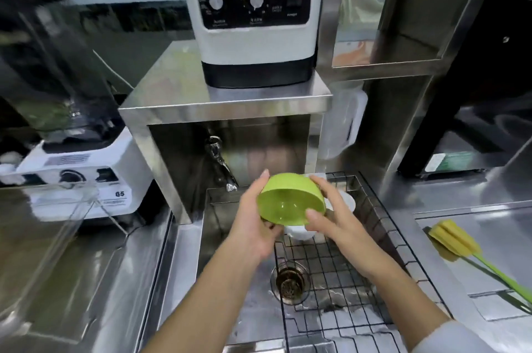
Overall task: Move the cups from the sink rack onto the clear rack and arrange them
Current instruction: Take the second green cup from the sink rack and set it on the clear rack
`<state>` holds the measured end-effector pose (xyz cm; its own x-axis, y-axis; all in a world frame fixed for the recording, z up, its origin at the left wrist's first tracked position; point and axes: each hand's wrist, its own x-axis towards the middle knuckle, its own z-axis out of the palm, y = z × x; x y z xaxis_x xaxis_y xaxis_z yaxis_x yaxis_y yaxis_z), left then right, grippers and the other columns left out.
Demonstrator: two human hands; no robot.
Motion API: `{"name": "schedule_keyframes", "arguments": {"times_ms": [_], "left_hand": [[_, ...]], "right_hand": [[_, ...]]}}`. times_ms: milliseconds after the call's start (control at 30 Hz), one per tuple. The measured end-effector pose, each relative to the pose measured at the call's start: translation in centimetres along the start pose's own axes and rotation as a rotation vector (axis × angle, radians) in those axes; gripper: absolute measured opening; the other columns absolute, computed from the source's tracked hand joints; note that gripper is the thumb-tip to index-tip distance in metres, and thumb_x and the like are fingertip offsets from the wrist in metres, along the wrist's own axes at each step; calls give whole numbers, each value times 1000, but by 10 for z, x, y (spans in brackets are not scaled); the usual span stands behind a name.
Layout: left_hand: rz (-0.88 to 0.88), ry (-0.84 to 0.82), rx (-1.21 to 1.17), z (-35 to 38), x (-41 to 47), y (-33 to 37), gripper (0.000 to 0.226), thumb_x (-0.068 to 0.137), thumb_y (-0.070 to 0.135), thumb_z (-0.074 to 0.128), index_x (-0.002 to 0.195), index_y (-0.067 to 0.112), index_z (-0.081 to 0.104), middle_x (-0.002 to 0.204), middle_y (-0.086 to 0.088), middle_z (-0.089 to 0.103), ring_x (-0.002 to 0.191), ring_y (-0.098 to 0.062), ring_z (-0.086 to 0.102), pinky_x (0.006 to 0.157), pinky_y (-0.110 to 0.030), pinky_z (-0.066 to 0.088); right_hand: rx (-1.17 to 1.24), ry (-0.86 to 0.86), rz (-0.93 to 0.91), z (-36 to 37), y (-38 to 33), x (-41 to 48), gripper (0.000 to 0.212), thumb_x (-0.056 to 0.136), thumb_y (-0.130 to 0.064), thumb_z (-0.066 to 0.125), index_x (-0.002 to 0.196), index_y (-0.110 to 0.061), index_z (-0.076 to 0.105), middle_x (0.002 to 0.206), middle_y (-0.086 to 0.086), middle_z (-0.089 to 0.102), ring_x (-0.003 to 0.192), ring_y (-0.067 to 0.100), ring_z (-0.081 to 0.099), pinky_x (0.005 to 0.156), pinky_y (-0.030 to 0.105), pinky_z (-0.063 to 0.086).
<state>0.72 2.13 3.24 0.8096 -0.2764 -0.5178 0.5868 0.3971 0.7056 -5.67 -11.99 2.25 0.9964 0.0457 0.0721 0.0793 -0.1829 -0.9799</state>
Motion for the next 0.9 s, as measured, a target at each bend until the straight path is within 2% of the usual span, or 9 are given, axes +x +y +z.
{"name": "schedule_keyframes", "arguments": {"times_ms": [133,233,367,467,500,600,733,800,900], "left_hand": [[192,6,-20,-26,-26,30,45,64,45,70,97,15,68,86,-5,68,79,-20,63,76,-35,48],[357,30,-44,-48,-47,49,70,56,35,77,116,11,50,95,-5,59,81,-17,57,70,-30,45],[495,-30,-48,-89,-75,88,76,57,19,74,124,24,38,105,-3,55,85,-18,57,70,-31,45],[517,-139,20,-125,-98,121,81,59,14,68,132,30,36,109,-1,53,85,-15,60,67,-25,50],[518,-161,62,-138,-105,131,77,61,15,68,131,30,40,110,-1,53,86,-16,59,67,-24,51],[539,-140,167,-172,-118,156,49,68,33,63,116,25,58,105,3,60,100,-17,56,94,-37,43],[657,61,342,-210,-123,179,28,70,47,62,91,29,67,88,8,67,85,-11,61,83,-36,44],[683,145,416,-230,-122,191,27,69,51,61,87,33,67,91,8,67,86,-11,62,84,-35,46],[621,154,581,-258,-116,207,39,69,57,58,101,36,63,113,2,65,103,-13,62,97,-37,46]], "right_hand": [[136,33,7,46,-24,18,53,70,-68,49,121,-56,40,122,-31,48,116,-4,48,96,27,45],[122,67,-12,80,-42,31,63,64,-65,58,121,-43,44,120,-16,52,114,6,52,96,37,48],[-13,2,-155,117,-71,44,76,54,-67,64,123,-45,41,118,-21,51,101,-9,52,77,14,46],[-31,-66,-242,150,-90,57,82,47,-58,72,123,-42,44,114,-23,53,96,-13,53,72,4,43],[-32,-77,-263,162,-96,62,83,45,-55,74,122,-41,45,113,-24,52,96,-13,53,73,3,43],[-46,-115,-288,200,-110,74,84,43,-54,75,120,-41,44,114,-21,52,97,-10,53,80,9,45],[-165,-155,-347,247,-124,88,82,41,-58,77,115,-51,41,118,-23,49,104,-6,50,86,16,44],[-228,-172,-377,268,-127,95,79,43,-61,76,111,-56,38,118,-26,45,106,-6,48,87,19,42],[-319,-165,-399,295,-124,103,74,45,-62,75,106,-54,33,113,-24,43,101,-4,47,82,19,39]]}}
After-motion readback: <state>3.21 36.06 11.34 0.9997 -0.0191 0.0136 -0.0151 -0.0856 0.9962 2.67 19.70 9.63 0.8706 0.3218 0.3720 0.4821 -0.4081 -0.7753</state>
